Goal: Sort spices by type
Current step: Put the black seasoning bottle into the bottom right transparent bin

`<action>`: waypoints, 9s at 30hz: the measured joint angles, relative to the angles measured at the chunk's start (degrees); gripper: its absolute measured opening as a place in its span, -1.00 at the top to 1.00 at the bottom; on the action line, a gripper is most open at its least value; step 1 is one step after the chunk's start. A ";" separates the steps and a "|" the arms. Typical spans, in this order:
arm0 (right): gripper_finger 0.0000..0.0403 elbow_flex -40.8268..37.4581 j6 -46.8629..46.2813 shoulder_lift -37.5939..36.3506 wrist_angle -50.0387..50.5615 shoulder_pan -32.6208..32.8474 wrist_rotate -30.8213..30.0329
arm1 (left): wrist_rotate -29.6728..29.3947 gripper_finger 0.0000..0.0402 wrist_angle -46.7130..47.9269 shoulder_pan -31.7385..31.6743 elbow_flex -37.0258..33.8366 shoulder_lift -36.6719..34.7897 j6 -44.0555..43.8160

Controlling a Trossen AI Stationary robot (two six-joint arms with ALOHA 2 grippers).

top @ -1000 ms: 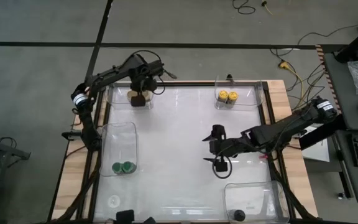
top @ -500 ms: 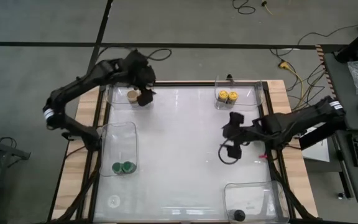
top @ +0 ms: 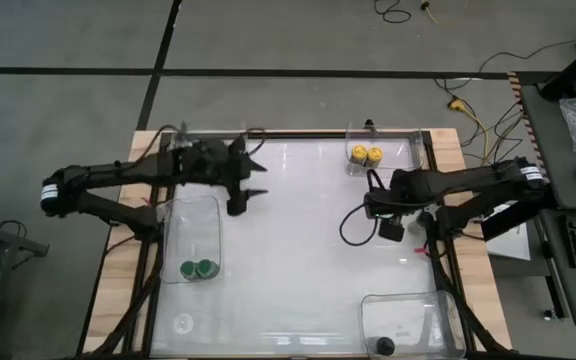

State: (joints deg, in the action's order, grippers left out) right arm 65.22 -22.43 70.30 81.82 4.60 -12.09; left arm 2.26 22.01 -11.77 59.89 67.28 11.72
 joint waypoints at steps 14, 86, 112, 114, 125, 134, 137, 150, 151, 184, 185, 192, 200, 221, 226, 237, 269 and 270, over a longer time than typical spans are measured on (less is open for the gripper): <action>-0.78 -5.35 -1.34 1.79 8.19 -5.35 5.05 | -2.20 -0.29 -17.55 12.53 -15.04 -3.47 -6.48; 0.01 -4.60 14.46 11.50 8.16 -4.22 5.96 | -4.66 -0.30 -32.70 16.20 -19.42 2.52 -2.06; 0.00 4.89 91.87 28.61 -17.72 19.12 -31.94 | -4.78 -0.30 -32.07 16.22 -19.42 2.48 -1.94; -0.01 5.32 94.40 28.61 -20.76 19.72 -32.04 | -4.80 -0.30 -32.09 16.20 -19.42 2.48 -1.94; -0.02 7.85 101.93 29.20 -22.32 20.10 -28.66 | -4.85 -0.30 -32.64 16.17 -19.42 2.48 -2.84; -0.20 8.25 102.14 29.18 -22.21 20.03 -24.95 | -4.83 -0.30 -33.11 16.17 -19.42 2.48 -2.07; -0.29 8.25 101.99 29.18 -22.25 20.02 -24.95 | -4.82 -0.30 -33.36 16.17 -19.42 2.48 -1.96; -0.68 13.44 87.04 29.14 -22.13 21.07 -19.83 | -4.82 -0.30 -33.25 16.17 -19.42 1.73 -2.79; -0.70 13.77 84.78 29.14 -22.11 21.07 -19.39 | -4.81 -0.30 -33.07 16.17 -19.42 1.67 -3.01; -0.78 18.61 -48.44 23.78 -15.69 13.57 -1.10 | -4.60 -0.30 -31.09 16.22 -19.44 -0.04 4.11; -0.78 18.61 -48.93 23.78 -15.74 13.22 -1.08 | -4.59 -0.30 -30.87 16.22 -19.48 -0.04 4.29; -0.78 18.50 -49.82 24.00 -14.84 10.31 -0.90 | -4.54 -0.30 -30.58 16.22 -19.50 -0.01 4.33; -0.78 18.13 -46.37 26.55 -15.43 8.63 2.85 | -4.28 -0.30 -30.45 16.22 -19.53 -0.01 4.76; -0.34 18.07 -42.17 30.62 -17.73 6.21 7.85 | -4.17 -0.30 -29.75 16.22 -19.53 0.03 4.86; -0.15 18.06 -41.97 30.62 -17.69 6.23 10.53 | -4.17 -0.30 -29.04 16.22 -19.55 0.03 4.73; -0.14 17.98 -41.60 30.97 -17.90 6.12 9.50 | -4.17 -0.30 -28.95 16.22 -19.55 0.03 4.07; -0.01 24.51 9.10 27.93 -14.15 6.86 9.13 | -2.62 -0.30 -28.42 16.24 -19.55 0.03 0.84; -0.01 25.00 16.51 27.74 -12.68 7.47 9.21 | -2.62 -0.30 -28.43 16.24 -19.55 0.03 0.21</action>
State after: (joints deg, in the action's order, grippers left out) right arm 90.22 -5.91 98.05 69.14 12.07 -2.88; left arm -0.36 -6.42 4.47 40.34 67.31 11.93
